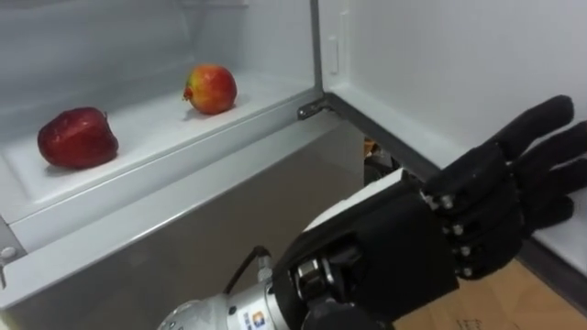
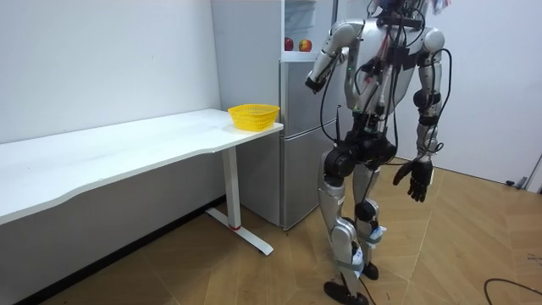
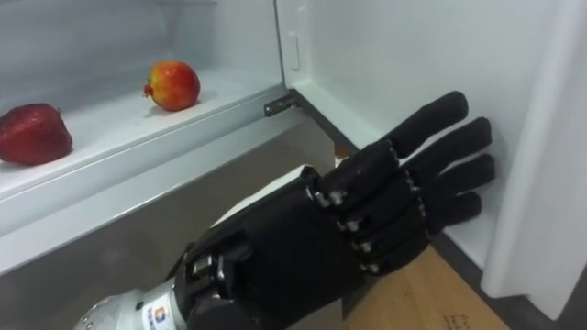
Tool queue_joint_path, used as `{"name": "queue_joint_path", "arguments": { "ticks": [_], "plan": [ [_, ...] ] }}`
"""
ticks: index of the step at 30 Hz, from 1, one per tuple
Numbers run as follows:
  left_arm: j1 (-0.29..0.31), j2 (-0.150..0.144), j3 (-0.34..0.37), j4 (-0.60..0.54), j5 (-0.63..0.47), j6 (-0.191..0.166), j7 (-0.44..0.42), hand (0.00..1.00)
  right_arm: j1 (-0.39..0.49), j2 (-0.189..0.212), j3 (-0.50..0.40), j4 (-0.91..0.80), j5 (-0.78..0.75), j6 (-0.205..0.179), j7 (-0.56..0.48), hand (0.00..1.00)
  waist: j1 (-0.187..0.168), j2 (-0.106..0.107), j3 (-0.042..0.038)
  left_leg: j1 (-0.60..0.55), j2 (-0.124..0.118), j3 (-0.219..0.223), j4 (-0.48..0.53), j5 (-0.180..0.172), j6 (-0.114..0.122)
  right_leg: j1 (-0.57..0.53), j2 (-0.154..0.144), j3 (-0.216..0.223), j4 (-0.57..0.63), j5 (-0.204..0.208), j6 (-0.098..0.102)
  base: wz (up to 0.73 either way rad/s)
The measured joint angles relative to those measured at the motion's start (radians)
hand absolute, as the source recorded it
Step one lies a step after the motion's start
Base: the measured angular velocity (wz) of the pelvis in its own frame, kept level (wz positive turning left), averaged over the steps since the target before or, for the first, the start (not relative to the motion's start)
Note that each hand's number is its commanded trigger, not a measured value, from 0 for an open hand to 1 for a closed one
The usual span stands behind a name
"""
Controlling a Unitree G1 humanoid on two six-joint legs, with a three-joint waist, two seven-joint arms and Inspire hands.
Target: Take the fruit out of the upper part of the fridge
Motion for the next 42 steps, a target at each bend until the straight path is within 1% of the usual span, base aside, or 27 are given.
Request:
{"name": "queue_joint_path", "arguments": {
  "ticks": [3,5,6,7,8,10,11,12,13,14,15,16,17,19,20,21,23,25,28,29,33,34,35,37,38,40,42],
  "plan": [
    [0.000,0.020,0.024,-0.045,0.001,-0.001,0.042,0.00,0.005,0.000,0.002,-0.002,0.006,-0.010,-0.005,0.00,0.021,0.004,-0.0026,0.001,0.001,-0.007,0.001,0.000,0.000,0.001,0.000,-0.010,0.003,0.001,-0.002,0.03],
    [0.000,0.058,0.066,-0.105,0.001,-0.003,0.054,0.00,0.012,0.005,-0.001,-0.001,-0.001,-0.011,-0.005,0.00,0.032,0.003,-0.0025,0.002,0.002,-0.035,-0.003,0.000,0.000,0.011,-0.001,-0.026,0.001,0.001,-0.002,0.19],
    [0.000,0.073,0.102,-0.135,0.001,-0.003,0.056,0.00,0.013,0.006,-0.005,0.002,-0.003,-0.013,-0.006,0.00,0.056,0.004,-0.0025,0.002,0.004,-0.037,-0.004,0.000,0.000,0.012,-0.001,-0.029,0.001,0.002,-0.003,0.11],
    [0.000,0.077,0.125,-0.150,0.001,-0.003,0.056,0.00,0.013,0.007,-0.016,0.005,-0.006,-0.013,-0.006,0.00,0.070,0.003,-0.0024,0.003,0.004,-0.040,-0.004,0.000,0.000,0.013,-0.001,-0.030,0.001,0.002,-0.003,0.09],
    [0.000,0.077,0.178,-0.176,0.001,-0.007,0.061,0.00,0.017,0.009,-0.029,0.009,-0.022,-0.014,-0.009,0.00,0.093,0.000,0.0000,0.008,0.000,-0.048,-0.007,0.000,0.000,0.019,-0.003,-0.040,0.000,0.001,-0.003,0.24],
    [0.010,0.084,0.250,-0.215,0.000,-0.023,0.086,0.00,0.033,0.015,-0.051,0.007,-0.041,-0.020,-0.012,0.00,0.138,-0.007,0.0005,0.017,0.000,-0.063,-0.015,0.000,0.000,0.023,-0.003,-0.055,-0.001,0.000,-0.005,0.23],
    [0.022,0.096,0.307,-0.254,-0.001,-0.032,0.098,0.00,0.038,0.020,-0.067,0.003,-0.045,-0.021,-0.020,0.00,0.172,-0.010,0.0017,0.016,0.000,-0.066,-0.019,0.000,0.000,0.020,-0.002,-0.058,-0.002,0.000,-0.005,0.10],
    [0.025,0.101,0.328,-0.268,-0.001,-0.041,0.105,0.00,0.039,0.023,-0.068,0.002,-0.048,-0.021,-0.026,0.00,0.186,-0.013,0.0026,0.015,0.000,-0.074,-0.019,0.000,0.000,0.021,-0.003,-0.064,-0.003,0.000,-0.005,0.29],
    [0.029,0.103,0.362,-0.294,-0.002,-0.054,0.122,0.00,0.041,0.028,-0.068,0.001,-0.059,-0.020,-0.037,0.00,0.212,-0.022,0.0023,0.011,-0.001,-0.091,-0.020,0.001,-0.001,0.023,-0.009,-0.086,-0.003,-0.001,-0.005,0.46],
    [0.036,0.102,0.398,-0.318,0.001,-0.056,0.130,0.00,0.046,0.037,-0.069,-0.007,-0.079,-0.020,-0.048,0.00,0.242,-0.032,-0.0022,0.008,-0.001,-0.099,-0.021,0.002,-0.002,0.022,-0.012,-0.103,-0.001,-0.003,-0.006,0.45],
    [0.040,0.103,0.418,-0.326,0.002,-0.061,0.133,0.00,0.050,0.043,-0.072,-0.014,-0.089,-0.020,-0.050,0.00,0.258,-0.037,-0.0051,0.008,-0.001,-0.107,-0.022,0.002,-0.003,0.023,-0.013,-0.107,-0.001,-0.003,-0.006,0.28],
    [0.051,0.105,0.461,-0.335,0.020,-0.081,0.153,0.00,0.049,0.051,-0.086,-0.016,-0.109,-0.021,-0.051,0.00,0.288,-0.045,-0.0081,0.010,-0.001,-0.118,-0.022,0.002,-0.004,0.029,-0.013,-0.116,-0.003,-0.003,-0.006,0.32],
    [0.063,0.105,0.494,-0.334,0.045,-0.099,0.188,0.00,0.050,0.055,-0.091,-0.018,-0.125,-0.023,-0.059,0.00,0.303,-0.048,-0.0076,0.016,-0.002,-0.137,-0.022,0.002,-0.004,0.045,-0.018,-0.137,-0.010,-0.003,-0.006,0.40],
    [0.096,0.106,0.539,-0.335,0.063,-0.109,0.242,0.00,0.057,0.061,-0.093,-0.029,-0.136,-0.036,-0.083,0.00,0.336,-0.053,-0.0121,0.017,-0.005,-0.155,-0.021,0.002,-0.004,0.060,-0.023,-0.163,-0.019,-0.003,-0.006,0.44],
    [0.114,0.105,0.570,-0.336,0.083,-0.119,0.276,0.00,0.062,0.065,-0.093,-0.041,-0.155,-0.044,-0.092,0.00,0.358,-0.051,-0.0130,0.015,-0.006,-0.171,-0.020,0.002,-0.004,0.066,-0.027,-0.174,-0.022,-0.004,-0.005,0.38],
    [0.123,0.105,0.587,-0.336,0.089,-0.121,0.291,0.00,0.063,0.066,-0.095,-0.043,-0.158,-0.047,-0.093,0.00,0.367,-0.052,-0.0120,0.015,-0.007,-0.178,-0.020,0.002,-0.004,0.070,-0.029,-0.182,-0.024,-0.004,-0.005,0.34],
    [0.171,0.106,0.669,-0.336,0.123,-0.139,0.354,0.00,0.067,0.067,-0.096,-0.047,-0.164,-0.056,-0.101,0.00,0.402,-0.050,-0.0131,0.014,-0.013,-0.207,-0.020,0.003,-0.004,0.079,-0.037,-0.207,-0.024,-0.009,-0.003,0.30],
    [0.207,0.105,0.712,-0.336,0.149,-0.158,0.404,0.00,0.075,0.074,-0.096,-0.047,-0.163,-0.058,-0.114,0.00,0.407,-0.049,-0.0127,0.015,-0.019,-0.233,-0.018,0.003,-0.004,0.092,-0.040,-0.230,-0.026,-0.015,0.001,0.42],
    [0.239,0.105,0.778,-0.336,0.211,-0.182,0.484,0.00,0.087,0.090,-0.096,-0.050,-0.163,-0.060,-0.122,0.00,0.437,-0.049,-0.0128,0.014,-0.025,-0.260,-0.010,0.003,-0.003,0.103,-0.054,-0.256,-0.029,-0.024,0.003,0.31],
    [0.252,0.105,0.806,-0.336,0.254,-0.188,0.515,0.00,0.091,0.093,-0.096,-0.054,-0.164,-0.060,-0.124,0.00,0.446,-0.047,-0.0154,0.008,-0.028,-0.275,-0.005,0.003,-0.003,0.108,-0.057,-0.271,-0.034,-0.025,0.004,0.25],
    [0.296,0.103,0.905,-0.333,0.368,-0.188,0.593,0.00,0.116,0.099,-0.101,-0.088,-0.207,-0.049,-0.126,0.00,0.470,-0.035,-0.0195,-0.004,-0.036,-0.306,0.003,0.004,-0.002,0.112,-0.068,-0.300,-0.033,-0.030,0.007,0.24],
    [0.326,0.103,0.943,-0.328,0.376,-0.187,0.613,0.00,0.119,0.100,-0.113,-0.099,-0.218,-0.044,-0.126,0.00,0.488,-0.026,-0.0206,-0.002,-0.037,-0.310,0.002,0.005,0.000,0.115,-0.068,-0.300,-0.031,-0.030,0.007,0.11],
    [0.357,0.103,0.980,-0.314,0.375,-0.187,0.632,0.00,0.125,0.100,-0.131,-0.105,-0.220,-0.037,-0.126,0.00,0.497,-0.022,-0.0186,0.000,-0.038,-0.315,0.002,0.005,0.000,0.118,-0.069,-0.302,-0.030,-0.031,0.008,0.09],
    [0.385,0.099,1.011,-0.282,0.374,-0.182,0.664,0.00,0.130,0.099,-0.137,-0.110,-0.218,-0.029,-0.126,0.00,0.509,-0.020,-0.0147,-0.001,-0.042,-0.329,0.002,0.005,0.000,0.124,-0.072,-0.322,-0.028,-0.036,0.010,0.24],
    [0.418,0.089,1.036,-0.255,0.374,-0.182,0.673,0.00,0.138,0.099,-0.137,-0.124,-0.219,-0.028,-0.127,0.00,0.514,-0.014,-0.0131,-0.001,-0.045,-0.334,0.003,0.006,0.000,0.123,-0.076,-0.326,-0.021,-0.042,0.010,0.29],
    [0.483,0.080,1.055,-0.203,0.371,-0.180,0.695,0.00,0.141,0.100,-0.137,-0.134,-0.219,-0.030,-0.134,0.00,0.513,-0.010,-0.0120,-0.003,-0.051,-0.350,0.010,0.006,0.001,0.125,-0.086,-0.342,-0.016,-0.054,0.012,0.25],
    [0.583,0.058,1.054,-0.111,0.371,-0.171,0.709,0.00,0.142,0.099,-0.137,-0.132,-0.223,-0.026,-0.133,0.00,0.511,-0.006,-0.0123,-0.003,-0.054,-0.358,0.011,0.006,0.002,0.131,-0.090,-0.351,-0.011,-0.062,0.014,0.23]
  ]
}}
